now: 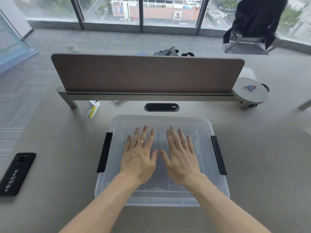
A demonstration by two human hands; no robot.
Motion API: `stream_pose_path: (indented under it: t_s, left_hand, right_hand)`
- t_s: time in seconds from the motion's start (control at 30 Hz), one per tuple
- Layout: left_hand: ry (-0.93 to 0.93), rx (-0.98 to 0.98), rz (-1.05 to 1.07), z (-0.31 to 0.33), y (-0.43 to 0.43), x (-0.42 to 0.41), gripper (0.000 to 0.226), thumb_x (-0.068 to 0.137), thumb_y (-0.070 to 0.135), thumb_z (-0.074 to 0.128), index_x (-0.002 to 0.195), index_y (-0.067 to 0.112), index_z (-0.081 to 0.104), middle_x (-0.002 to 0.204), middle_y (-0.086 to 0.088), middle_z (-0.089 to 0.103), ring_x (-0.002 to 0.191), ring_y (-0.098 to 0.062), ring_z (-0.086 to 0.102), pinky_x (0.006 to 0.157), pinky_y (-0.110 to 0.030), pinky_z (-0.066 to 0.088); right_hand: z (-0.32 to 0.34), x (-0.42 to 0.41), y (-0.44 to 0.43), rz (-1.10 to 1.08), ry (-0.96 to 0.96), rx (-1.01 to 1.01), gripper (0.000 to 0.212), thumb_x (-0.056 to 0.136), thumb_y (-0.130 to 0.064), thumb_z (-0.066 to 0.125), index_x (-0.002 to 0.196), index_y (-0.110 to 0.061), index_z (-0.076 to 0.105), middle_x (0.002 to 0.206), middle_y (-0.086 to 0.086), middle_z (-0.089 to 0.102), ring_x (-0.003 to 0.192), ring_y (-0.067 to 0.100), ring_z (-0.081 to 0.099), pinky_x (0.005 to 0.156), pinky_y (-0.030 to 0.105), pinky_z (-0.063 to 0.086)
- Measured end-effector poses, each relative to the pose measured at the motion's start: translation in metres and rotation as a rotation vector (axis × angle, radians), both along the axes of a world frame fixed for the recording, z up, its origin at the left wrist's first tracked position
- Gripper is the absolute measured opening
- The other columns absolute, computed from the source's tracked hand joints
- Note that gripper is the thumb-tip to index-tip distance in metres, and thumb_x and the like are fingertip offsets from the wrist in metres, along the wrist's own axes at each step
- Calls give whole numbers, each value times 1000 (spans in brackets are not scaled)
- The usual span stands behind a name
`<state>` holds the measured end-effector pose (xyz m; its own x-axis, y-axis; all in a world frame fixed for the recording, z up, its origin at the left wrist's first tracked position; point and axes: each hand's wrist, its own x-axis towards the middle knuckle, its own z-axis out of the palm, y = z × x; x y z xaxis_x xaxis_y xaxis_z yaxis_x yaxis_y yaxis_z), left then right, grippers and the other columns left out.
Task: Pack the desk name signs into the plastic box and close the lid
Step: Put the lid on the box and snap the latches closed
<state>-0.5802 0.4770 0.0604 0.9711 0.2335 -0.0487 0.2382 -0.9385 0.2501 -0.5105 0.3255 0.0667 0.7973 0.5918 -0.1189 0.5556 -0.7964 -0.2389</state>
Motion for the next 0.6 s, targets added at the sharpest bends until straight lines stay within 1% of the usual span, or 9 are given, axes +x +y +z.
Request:
stream_pose_path:
  t_s: [0.1, 0.23, 0.4, 0.43, 0.53, 0.6]
  left_hand:
    - [11, 7, -12, -9, 3, 2, 68, 103, 54, 18, 162, 33, -9, 170, 9, -15, 156, -13, -21, 126, -41, -13]
    - [11, 49, -22, -16, 1, 1, 69, 102, 56, 14, 163, 30, -6, 171, 6, -10, 157, -15, -15, 127, -46, -4]
    - [17, 48, -29, -27, 1, 1, 70, 104, 55, 21, 164, 27, -3, 172, 4, -7, 158, -17, -11, 127, -48, 3]
    - [19, 49, -31, -30, 1, 1, 70, 104, 54, 22, 164, 26, -1, 172, 4, -6, 158, -17, -10, 126, -48, 4]
    - [23, 57, -38, -36, 2, 1, 71, 104, 51, 27, 164, 23, 4, 172, 2, -1, 159, -19, -6, 125, -50, 10]
    - [16, 63, -43, -38, 2, 2, 72, 102, 50, 29, 165, 22, 7, 173, 1, 1, 159, -21, -2, 125, -51, 13]
  right_hand:
    - [-10, -1, -5, -4, 16, -11, 71, 101, -58, 9, 158, -24, -17, 165, -11, -26, 148, 9, -32, 123, 39, -14]
    - [-15, -4, -2, -9, 13, -14, 70, 102, -56, 8, 157, -23, -19, 164, -11, -29, 147, 8, -34, 124, 41, -13]
    - [-19, -3, -1, -18, 28, 13, 70, 102, -56, 8, 157, -23, -18, 164, -11, -29, 147, 8, -35, 123, 41, -14]
    - [-22, -3, -1, -25, 21, 24, 70, 102, -56, 9, 157, -22, -15, 165, -11, -26, 149, 9, -32, 122, 41, -12]
    - [-30, -3, 1, -45, -30, 30, 70, 102, -56, 13, 160, -18, 3, 169, -6, -6, 155, 14, -13, 122, 43, -1]
    - [-37, -2, 1, -50, -44, 38, 70, 102, -56, 16, 160, -16, 12, 170, -4, 4, 157, 17, -4, 121, 44, 4]
